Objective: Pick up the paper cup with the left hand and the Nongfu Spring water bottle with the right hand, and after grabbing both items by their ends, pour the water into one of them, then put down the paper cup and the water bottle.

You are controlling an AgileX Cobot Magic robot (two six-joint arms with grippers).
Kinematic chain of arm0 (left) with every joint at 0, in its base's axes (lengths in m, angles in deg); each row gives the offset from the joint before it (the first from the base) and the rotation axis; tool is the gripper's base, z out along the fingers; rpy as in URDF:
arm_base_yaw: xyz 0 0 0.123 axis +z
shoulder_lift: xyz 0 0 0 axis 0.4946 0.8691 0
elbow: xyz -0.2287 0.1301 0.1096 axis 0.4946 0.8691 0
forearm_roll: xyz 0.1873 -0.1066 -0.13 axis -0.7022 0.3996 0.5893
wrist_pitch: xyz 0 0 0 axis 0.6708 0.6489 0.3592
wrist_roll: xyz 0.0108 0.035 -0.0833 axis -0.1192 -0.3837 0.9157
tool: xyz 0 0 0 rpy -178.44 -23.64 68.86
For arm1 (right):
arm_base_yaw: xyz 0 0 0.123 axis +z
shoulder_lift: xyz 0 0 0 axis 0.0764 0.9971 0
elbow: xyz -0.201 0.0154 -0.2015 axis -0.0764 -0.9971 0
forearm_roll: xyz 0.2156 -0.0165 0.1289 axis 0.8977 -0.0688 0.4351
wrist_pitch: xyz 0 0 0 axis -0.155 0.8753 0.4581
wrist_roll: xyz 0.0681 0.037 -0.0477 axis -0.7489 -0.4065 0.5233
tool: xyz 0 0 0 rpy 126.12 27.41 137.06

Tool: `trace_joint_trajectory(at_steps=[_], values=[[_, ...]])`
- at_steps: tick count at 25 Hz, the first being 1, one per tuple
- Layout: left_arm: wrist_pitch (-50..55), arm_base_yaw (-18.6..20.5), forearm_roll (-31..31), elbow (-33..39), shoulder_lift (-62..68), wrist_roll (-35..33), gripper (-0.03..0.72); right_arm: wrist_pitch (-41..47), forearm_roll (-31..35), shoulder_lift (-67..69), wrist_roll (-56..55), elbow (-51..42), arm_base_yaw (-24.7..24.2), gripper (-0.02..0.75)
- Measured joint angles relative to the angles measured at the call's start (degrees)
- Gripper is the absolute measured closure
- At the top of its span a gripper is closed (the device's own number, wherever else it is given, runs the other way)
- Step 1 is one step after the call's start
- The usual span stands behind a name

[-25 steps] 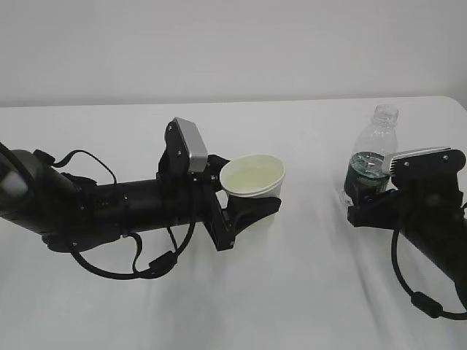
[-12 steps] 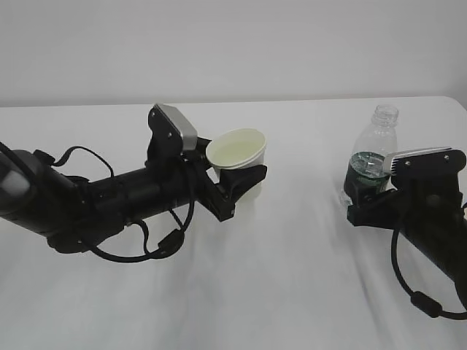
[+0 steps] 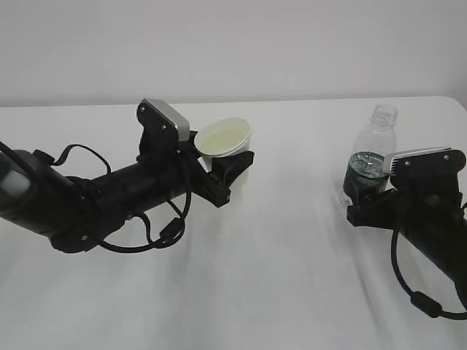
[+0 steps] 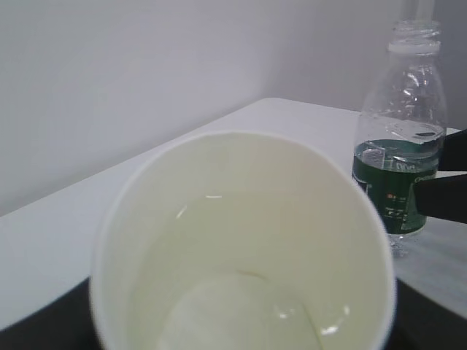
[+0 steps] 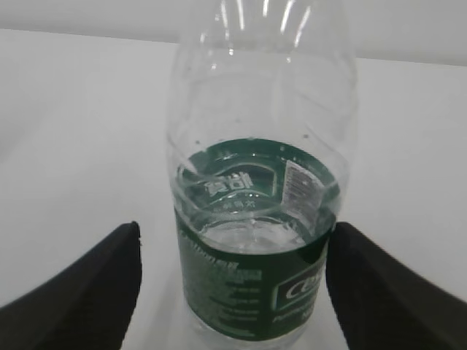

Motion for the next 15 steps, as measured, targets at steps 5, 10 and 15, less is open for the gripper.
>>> trace_joint_trajectory(at_steps=[5,10,15], values=[[0.0,2.2,0.0,0.0,0.0,-0.1,0.207,0.0,0.0,0.0,0.0,0.0,0.0,0.143],[0.1,5.9,0.1,0.0,0.0,-0.2,0.207,0.0,0.0,0.0,0.0,0.0,0.0,0.144],[0.1,9.1,0.2,0.0,0.0,-0.2,0.207,0.0,0.0,0.0,0.0,0.0,0.0,0.143]])
